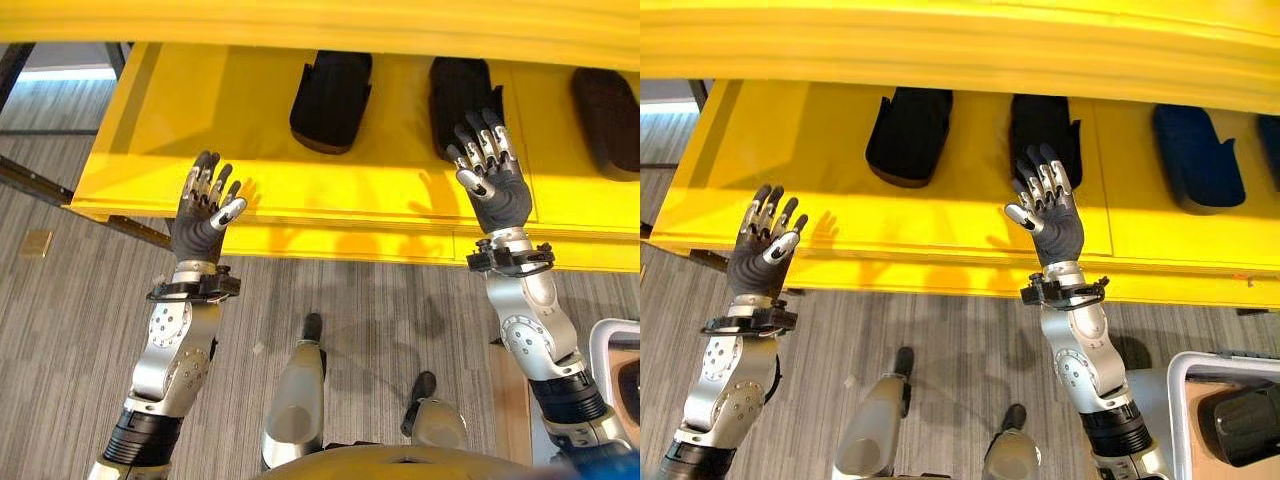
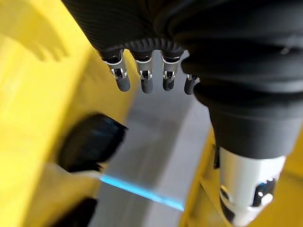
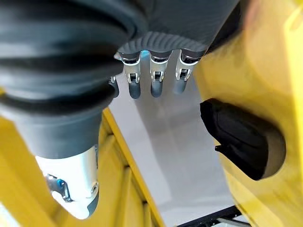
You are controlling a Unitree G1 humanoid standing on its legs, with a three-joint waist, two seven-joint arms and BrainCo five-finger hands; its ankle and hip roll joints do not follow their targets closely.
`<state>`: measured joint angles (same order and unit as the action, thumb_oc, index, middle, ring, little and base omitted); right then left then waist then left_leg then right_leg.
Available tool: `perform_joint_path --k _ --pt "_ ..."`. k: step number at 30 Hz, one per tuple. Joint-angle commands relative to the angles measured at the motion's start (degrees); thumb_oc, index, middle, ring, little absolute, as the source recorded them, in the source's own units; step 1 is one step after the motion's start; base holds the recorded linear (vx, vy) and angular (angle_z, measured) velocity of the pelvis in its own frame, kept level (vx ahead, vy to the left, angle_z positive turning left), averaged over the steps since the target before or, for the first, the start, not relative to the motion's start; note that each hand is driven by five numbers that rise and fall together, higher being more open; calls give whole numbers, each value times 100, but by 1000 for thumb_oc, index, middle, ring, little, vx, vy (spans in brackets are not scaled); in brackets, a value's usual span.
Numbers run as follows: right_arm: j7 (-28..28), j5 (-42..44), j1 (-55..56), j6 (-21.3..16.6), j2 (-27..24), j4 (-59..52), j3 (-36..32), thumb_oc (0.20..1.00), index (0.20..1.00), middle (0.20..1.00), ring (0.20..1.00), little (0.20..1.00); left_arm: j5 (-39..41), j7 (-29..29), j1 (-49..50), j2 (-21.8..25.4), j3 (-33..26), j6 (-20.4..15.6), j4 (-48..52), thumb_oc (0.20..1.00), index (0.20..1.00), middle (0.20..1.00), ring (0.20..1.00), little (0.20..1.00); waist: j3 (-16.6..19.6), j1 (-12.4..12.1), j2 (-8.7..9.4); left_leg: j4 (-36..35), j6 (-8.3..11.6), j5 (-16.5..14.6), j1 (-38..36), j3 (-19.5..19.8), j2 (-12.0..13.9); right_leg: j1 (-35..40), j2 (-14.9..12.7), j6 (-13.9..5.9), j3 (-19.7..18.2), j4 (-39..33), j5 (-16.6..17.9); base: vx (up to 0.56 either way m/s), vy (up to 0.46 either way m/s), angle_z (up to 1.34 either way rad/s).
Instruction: Move parts from the plastic box to the shelf.
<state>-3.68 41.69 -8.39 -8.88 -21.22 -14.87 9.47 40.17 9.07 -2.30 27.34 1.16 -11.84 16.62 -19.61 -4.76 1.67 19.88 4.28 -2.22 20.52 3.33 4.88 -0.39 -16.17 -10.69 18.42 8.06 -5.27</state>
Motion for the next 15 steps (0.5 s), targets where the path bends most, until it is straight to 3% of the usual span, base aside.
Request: perform_joint_path --k 1,8,9,12,15 --pt "303 367 72 -143 -60 -321 28 1000 1000 1000 1000 1000 -768 188 -232 154 -198 -448 130 1000 1000 1000 1000 1000 383 190 121 -352 239 326 -71 -139 502 326 26 165 -142 25 -359 3 -1 -12" --pt "431 597 91 -68 -173 -289 165 1000 1000 1000 1000 1000 -1961 594 -708 669 -260 -394 -372 1000 1000 1000 1000 1000 346 314 124 -339 234 283 -163 -278 586 257 27 159 -313 47 -322 2 5 -19" --pt "484 682 76 -58 -219 -265 202 1000 1000 1000 1000 1000 -2402 751 -940 934 -275 -366 -601 1000 1000 1000 1000 1000 329 359 121 -335 237 286 -160 -314 611 226 28 156 -360 52 -311 -8 -3 -12" --pt "529 767 59 -43 -281 -235 291 1000 1000 1000 1000 1000 -2601 840 -1258 1238 -158 -341 -982 1000 1000 1000 1000 1000 306 430 112 -320 242 284 -169 -353 637 189 29 151 -402 65 -303 -5 4 -4" --pt "569 798 51 -58 -374 -229 355 1000 1000 1000 1000 1000 -3293 957 -1678 1800 66 -215 -1419 1000 1000 1000 1000 1000 261 494 97 -290 248 275 -176 -401 667 141 25 141 -474 104 -297 -10 6 -9"
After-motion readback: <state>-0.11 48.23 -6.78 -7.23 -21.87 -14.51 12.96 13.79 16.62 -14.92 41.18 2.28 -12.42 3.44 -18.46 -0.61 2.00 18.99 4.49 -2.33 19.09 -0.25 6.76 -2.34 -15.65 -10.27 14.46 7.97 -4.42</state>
